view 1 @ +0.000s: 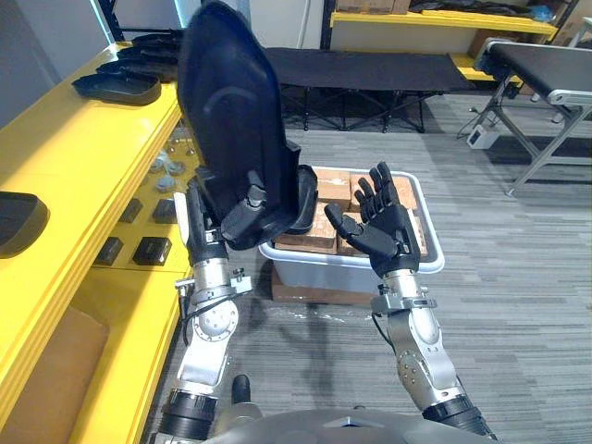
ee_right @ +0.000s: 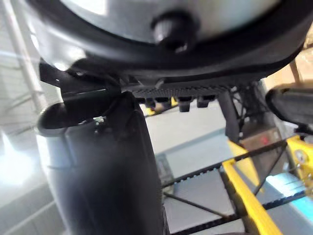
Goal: Walk over and take three plastic housings, then place them on the shelf
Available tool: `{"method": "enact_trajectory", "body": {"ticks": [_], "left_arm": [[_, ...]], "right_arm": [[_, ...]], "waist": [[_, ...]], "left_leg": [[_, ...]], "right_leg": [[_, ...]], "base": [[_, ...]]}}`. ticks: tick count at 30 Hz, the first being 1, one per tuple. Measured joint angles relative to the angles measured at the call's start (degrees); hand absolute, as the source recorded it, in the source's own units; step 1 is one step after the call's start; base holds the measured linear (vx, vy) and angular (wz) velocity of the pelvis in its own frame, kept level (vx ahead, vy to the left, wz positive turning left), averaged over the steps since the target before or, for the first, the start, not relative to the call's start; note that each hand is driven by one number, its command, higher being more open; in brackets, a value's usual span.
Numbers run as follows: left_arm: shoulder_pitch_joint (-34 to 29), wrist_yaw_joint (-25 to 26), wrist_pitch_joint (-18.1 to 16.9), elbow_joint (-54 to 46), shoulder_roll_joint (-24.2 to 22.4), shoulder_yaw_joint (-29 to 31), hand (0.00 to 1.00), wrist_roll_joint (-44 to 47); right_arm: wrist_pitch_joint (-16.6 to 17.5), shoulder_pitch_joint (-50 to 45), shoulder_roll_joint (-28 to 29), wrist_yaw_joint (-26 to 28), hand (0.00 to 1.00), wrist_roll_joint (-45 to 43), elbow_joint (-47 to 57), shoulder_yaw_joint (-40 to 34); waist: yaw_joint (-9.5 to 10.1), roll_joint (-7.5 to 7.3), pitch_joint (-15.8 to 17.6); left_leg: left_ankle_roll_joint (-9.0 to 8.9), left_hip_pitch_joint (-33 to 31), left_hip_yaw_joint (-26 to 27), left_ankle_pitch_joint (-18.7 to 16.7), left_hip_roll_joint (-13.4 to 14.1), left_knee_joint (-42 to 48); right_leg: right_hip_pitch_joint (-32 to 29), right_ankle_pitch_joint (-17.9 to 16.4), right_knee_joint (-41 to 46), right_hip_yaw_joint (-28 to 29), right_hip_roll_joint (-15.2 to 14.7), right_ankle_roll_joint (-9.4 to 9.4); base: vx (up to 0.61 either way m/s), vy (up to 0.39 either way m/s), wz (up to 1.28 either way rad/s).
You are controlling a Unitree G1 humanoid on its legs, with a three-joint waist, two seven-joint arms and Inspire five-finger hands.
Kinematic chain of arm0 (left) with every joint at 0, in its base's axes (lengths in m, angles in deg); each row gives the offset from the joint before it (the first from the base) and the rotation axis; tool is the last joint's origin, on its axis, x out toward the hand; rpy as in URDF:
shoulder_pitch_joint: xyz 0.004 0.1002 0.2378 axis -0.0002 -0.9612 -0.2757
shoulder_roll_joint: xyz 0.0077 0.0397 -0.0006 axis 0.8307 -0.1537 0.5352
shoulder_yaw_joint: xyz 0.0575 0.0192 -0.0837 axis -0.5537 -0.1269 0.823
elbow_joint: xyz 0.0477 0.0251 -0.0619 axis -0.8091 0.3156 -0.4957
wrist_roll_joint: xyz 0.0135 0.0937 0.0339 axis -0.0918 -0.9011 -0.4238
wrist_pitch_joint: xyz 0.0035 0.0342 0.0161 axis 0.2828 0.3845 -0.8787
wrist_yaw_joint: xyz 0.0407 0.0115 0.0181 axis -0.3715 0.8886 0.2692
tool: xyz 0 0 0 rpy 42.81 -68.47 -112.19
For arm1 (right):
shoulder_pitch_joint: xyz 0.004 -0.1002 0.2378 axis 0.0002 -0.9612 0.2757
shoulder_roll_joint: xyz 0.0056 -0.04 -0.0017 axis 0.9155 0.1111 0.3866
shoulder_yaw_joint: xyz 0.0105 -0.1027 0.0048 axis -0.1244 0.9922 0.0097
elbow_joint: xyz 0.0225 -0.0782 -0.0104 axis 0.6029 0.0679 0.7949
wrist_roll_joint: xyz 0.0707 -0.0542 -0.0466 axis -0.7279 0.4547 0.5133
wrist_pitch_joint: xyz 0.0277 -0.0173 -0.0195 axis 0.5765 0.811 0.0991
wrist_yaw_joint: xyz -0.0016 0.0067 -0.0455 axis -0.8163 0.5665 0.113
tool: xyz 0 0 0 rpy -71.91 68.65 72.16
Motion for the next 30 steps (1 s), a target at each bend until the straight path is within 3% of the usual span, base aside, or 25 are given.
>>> {"method": "enact_trajectory", "body": {"ticks": [2, 6, 8, 11, 19, 26, 30], "left_arm": [[-2.71, -0.91, -0.01, -2.30, 0.21, -0.43, 0.00, 0.11], [-5.41, -1.48, -0.12, -3.83, 0.24, 0.20, 0.00, 2.26], [-6.87, -2.01, -0.16, -4.84, 0.14, 1.63, 0.00, 4.05], [-9.66, -2.37, -0.37, -8.34, 0.00, 3.15, 0.00, 6.73], [-10.15, -1.28, -0.72, -12.67, -1.42, 9.54, 0.00, 8.76], [-15.81, -1.54, -2.15, -16.64, -4.82, 22.91, 0.00, 16.46], [-18.98, -2.74, -3.05, -16.64, -6.14, 25.67, 0.00, 20.64]], "right_arm": [[-1.08, -0.02, -0.06, -4.43, 1.00, 4.67, -0.01, 0.13], [-3.44, -0.96, -0.57, -6.30, 1.00, 4.45, 0.00, -0.55], [-6.29, -3.41, -0.23, -4.77, 1.00, -2.89, 0.08, -2.81], [-8.34, -7.58, 0.17, -3.85, 1.00, -6.59, 0.02, -5.45], [-8.22, -7.50, 0.43, -0.74, 1.00, -5.32, -0.07, -5.83], [-7.66, 2.87, -0.26, -0.71, 1.00, 0.99, -1.99, -4.38], [-7.53, 6.95, -0.82, 0.05, 1.00, 2.09, -3.10, -1.99]], "waist": [[0.03, 0.44, -0.18], [0.44, 1.06, -0.32], [0.75, 1.19, -0.40], [1.17, 1.22, -0.38], [1.89, 1.42, -0.36], [7.93, 1.38, -0.37], [10.87, 0.97, -0.19]], "left_leg": [[0.01, -0.52, -0.22, 0.01, -0.03, 0.02], [0.25, -0.52, -0.29, 0.18, -0.03, 0.04], [0.25, -0.52, -0.45, 0.19, -0.05, 0.12], [0.20, -0.55, -0.65, 0.15, -0.08, 0.03], [-0.56, -1.08, -4.28, 0.02, -0.59, 0.01], [-0.61, -2.69, -10.23, 0.83, -1.75, 0.23], [-0.17, -2.61, -13.02, 1.52, -2.27, 0.29]], "right_leg": [[-0.34, 0.01, -0.10, -0.25, 0.01, 0.01], [-0.15, 0.00, -0.35, -0.40, 0.05, 0.01], [-0.03, -0.01, -0.34, -0.56, 0.06, 0.04], [0.00, -0.17, -0.35, -0.73, 0.06, -0.11], [1.40, -1.19, 0.36, -4.02, 0.07, 0.01], [3.02, -3.13, 2.47, -9.79, -0.08, 0.50], [4.29, -5.35, 4.96, -12.79, -0.20, 0.48]], "base": [[0.00, 0.000, 0.04], [0.00, 0.000, 0.00], [0.00, 0.000, 0.02], [0.00, 0.000, 0.00], [-0.02, -0.015, 0.21], [0.01, -0.037, 0.41], [0.02, -0.059, 0.48]]}}
